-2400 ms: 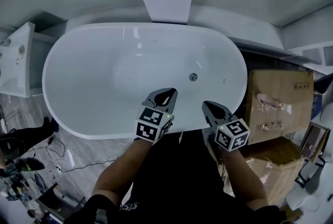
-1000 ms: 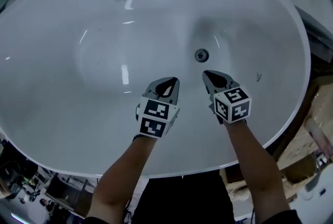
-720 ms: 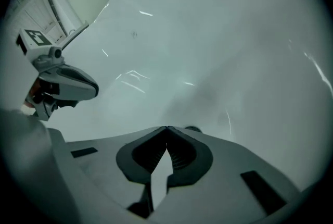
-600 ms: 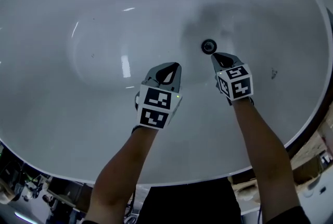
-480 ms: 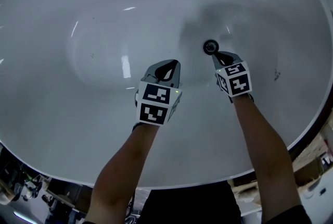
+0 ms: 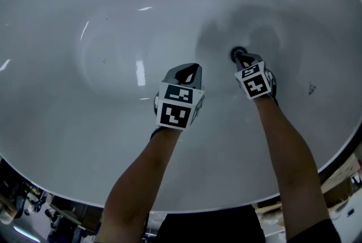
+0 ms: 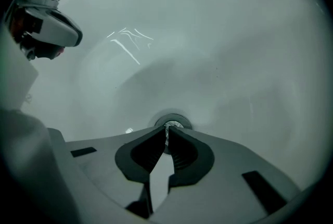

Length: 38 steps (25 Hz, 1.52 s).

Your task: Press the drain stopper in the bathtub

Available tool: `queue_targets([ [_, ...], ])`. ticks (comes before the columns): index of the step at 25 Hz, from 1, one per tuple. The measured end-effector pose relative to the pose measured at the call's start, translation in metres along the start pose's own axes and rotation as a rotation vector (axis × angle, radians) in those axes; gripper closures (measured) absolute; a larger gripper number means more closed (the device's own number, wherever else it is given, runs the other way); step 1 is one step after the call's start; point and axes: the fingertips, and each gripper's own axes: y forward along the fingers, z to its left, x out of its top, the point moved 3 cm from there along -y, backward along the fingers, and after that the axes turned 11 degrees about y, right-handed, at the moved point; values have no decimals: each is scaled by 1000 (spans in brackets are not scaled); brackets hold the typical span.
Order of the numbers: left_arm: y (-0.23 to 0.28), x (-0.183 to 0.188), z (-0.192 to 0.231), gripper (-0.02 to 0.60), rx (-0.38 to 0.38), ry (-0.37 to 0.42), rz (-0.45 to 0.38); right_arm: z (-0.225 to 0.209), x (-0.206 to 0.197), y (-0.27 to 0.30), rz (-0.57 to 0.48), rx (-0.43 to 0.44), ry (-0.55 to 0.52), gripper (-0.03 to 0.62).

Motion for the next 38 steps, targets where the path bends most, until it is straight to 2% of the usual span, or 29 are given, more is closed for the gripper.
queue_targets([
  [7,-1,-9,0,568,-14,-4,-4,-14,-3,15,99,-48,-29,565],
  [11,1,-14,4,568,-5,-7,-1,-16,-3,19,94,-55,-9,574],
  [15,-1,-14,8,568,-4,-2,3,-15,-3,19,88,-128,-62,574],
  [18,-9,-8,15,568,6,28,3,-13,-2,20,41,-176,-5,574],
  [22,-34,6,15,568,26,36,-23,-8,1,6,-8,-149,82,580],
  [25,-63,15,5,568,37,46,-40,7,2,-28,-43,-92,87,579],
  [29,-126,24,-14,568,55,8,-70,43,-4,-103,-45,-22,84,579],
  [33,-200,36,-43,568,28,-26,-97,67,14,-194,-84,29,165,579],
  [38,-315,49,-103,568,3,17,-112,115,31,-327,-164,66,232,580],
])
